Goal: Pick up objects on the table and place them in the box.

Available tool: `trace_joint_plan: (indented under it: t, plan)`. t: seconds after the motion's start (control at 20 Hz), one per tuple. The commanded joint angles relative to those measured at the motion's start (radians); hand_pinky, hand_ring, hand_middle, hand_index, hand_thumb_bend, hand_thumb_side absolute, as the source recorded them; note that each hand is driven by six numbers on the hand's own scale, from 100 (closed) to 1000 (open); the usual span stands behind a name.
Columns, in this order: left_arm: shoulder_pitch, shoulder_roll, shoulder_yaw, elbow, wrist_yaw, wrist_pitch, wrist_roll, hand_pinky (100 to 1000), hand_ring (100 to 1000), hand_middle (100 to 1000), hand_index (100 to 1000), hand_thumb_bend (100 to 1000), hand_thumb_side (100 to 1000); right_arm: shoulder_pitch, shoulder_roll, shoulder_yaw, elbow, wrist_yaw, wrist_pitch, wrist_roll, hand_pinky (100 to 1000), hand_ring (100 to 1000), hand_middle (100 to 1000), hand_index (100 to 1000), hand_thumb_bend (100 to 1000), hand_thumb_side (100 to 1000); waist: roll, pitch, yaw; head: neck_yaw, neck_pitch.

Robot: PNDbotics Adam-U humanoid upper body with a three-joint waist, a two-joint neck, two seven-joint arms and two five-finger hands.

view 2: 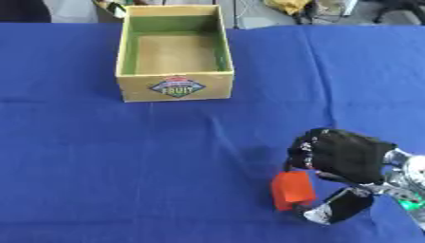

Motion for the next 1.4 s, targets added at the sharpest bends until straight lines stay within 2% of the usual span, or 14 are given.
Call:
trace_joint_plan:
  t: [0.05,0.65,1.0,1.1,1.15,1.35,1.4]
  plan:
    - [-0.003,0.008,-0.005,-0.018,-0.002,-0.001,-0.003,100,144,172,411,100,1000,-0.007,-0.032,-0.003,-0.01,-0.013,0.003,0.01,668,690,517,711,383,651,0.003,-0.012,0.0,-0.002,-0.009]
    - [-0.004,0.008,-0.006,-0.018,-0.003,0.0,-0.003,100,145,174,411,100,1000,-0.008,-0.024,0.004,-0.01,-0.054,0.018,0.068,652,662,469,671,367,589,0.003,-0.011,0.0,-0.004,-0.007]
    - [-0.004,0.008,-0.006,-0.018,-0.005,0.002,-0.005,100,145,175,411,100,1000,-0.009,-0.019,-0.001,-0.01,-0.104,0.048,0.04,624,614,413,571,356,585,0.003,-0.012,-0.003,-0.004,-0.007]
    - [-0.004,0.008,-0.006,-0.018,-0.005,0.002,-0.005,100,145,175,411,100,1000,-0.01,-0.02,-0.001,-0.01,-0.113,0.053,0.029,624,614,413,566,355,586,0.003,-0.012,-0.003,-0.004,-0.008]
    - [-0.004,0.008,-0.006,-0.018,-0.005,0.002,-0.005,100,146,175,412,100,1000,-0.011,-0.019,-0.002,-0.01,-0.118,0.056,0.023,618,613,429,508,288,597,0.004,-0.012,-0.003,-0.004,-0.008]
    - [-0.004,0.008,-0.006,-0.018,-0.005,0.001,-0.005,100,146,176,412,100,1000,-0.013,-0.016,-0.006,-0.01,-0.14,0.065,0.004,614,605,434,477,234,610,0.005,-0.011,-0.002,-0.003,-0.009]
    - [-0.005,0.008,-0.006,-0.018,-0.005,0.001,-0.005,100,146,176,412,100,1000,-0.014,-0.016,-0.007,-0.01,-0.145,0.066,0.0,612,600,434,456,179,615,0.005,-0.01,-0.002,-0.003,-0.009]
